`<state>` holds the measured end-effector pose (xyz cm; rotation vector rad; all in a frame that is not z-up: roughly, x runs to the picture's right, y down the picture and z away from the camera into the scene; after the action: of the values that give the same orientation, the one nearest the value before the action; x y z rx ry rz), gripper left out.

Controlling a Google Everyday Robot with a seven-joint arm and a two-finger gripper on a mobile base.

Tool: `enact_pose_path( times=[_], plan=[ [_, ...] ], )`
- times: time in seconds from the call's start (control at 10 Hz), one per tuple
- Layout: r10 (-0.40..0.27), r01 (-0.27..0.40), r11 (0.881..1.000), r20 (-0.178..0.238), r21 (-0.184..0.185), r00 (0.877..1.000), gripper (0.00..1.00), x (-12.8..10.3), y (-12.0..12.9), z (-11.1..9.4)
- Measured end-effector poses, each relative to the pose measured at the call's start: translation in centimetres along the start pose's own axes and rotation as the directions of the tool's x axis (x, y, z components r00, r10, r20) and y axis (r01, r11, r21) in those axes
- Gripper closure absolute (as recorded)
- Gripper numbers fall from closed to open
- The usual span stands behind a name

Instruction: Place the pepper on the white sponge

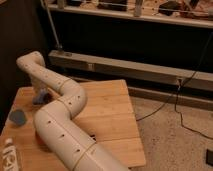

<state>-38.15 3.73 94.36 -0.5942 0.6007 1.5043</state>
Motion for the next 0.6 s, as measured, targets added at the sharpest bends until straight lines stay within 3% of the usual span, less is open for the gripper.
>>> enact_pose_path(
  times=[0.2,0.6],
  plan=[
    [0.058,-0.058,0.998,0.024,0.004,0.998,0.35,-0.66,-0.34,0.16],
    [0.104,-0.104,0.995,0.05,-0.012,0.993,0.35,-1.12,-0.45,0.37]
  ],
)
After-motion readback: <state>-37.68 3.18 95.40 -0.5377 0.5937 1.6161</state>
